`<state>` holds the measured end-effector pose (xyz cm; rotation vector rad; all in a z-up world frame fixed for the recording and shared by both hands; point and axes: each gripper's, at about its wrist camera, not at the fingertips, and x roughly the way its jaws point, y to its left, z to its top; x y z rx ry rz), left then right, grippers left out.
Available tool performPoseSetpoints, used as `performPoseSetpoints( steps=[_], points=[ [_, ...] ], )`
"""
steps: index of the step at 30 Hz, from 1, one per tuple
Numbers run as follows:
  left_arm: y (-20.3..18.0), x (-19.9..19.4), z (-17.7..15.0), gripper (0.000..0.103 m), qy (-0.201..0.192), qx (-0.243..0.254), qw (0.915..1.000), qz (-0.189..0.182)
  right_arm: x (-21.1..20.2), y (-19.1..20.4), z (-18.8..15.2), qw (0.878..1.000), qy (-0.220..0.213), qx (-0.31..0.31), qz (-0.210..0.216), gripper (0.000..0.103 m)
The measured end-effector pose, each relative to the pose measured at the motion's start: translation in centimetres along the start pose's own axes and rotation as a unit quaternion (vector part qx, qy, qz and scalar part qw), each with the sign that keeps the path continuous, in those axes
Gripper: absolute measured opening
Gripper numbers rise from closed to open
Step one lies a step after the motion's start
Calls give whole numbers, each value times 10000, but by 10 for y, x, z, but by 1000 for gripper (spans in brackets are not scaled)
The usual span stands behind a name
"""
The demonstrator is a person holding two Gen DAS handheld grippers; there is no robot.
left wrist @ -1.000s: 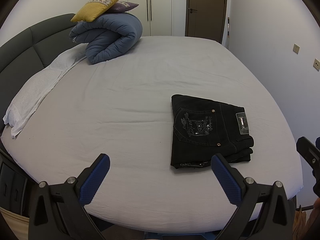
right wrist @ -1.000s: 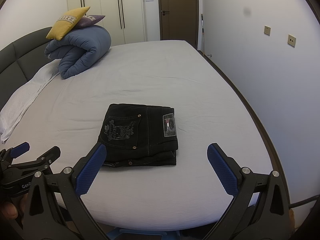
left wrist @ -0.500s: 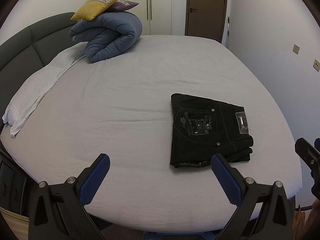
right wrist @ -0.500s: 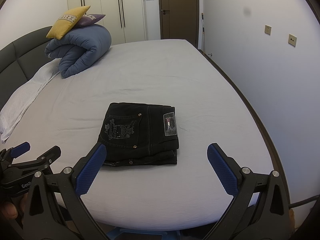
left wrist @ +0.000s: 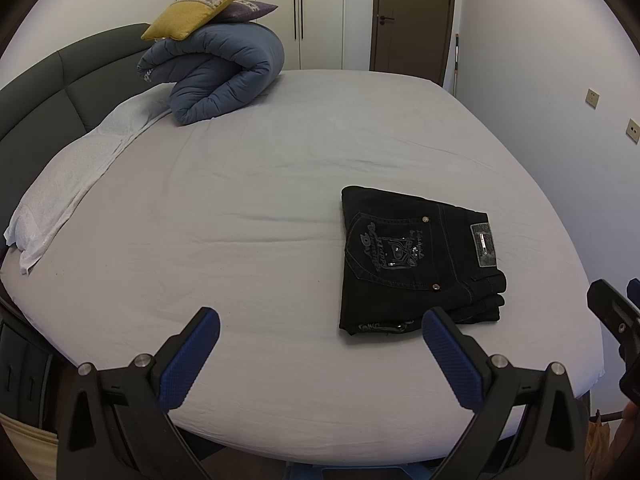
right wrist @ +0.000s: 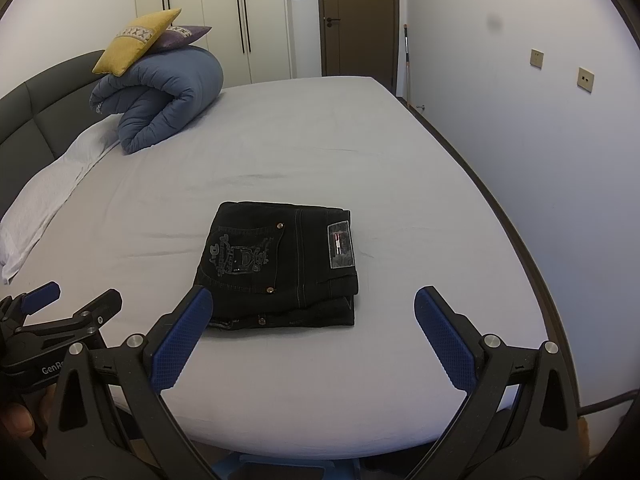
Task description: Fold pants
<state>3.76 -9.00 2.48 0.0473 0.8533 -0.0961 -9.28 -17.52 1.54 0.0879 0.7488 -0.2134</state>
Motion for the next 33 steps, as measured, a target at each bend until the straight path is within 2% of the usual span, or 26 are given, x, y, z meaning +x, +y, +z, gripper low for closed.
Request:
performPoseSetpoints(
  steps=[16, 33],
  points=[
    [1, 0, -1, 103, 5, -8, 10000, -1, 17, -4, -3, 9997, 242, -23, -4, 103],
    [3, -3, -3, 103, -29, -119, 9999, 26, 24, -5, -4, 9995, 313, -8, 31, 103]
  ],
)
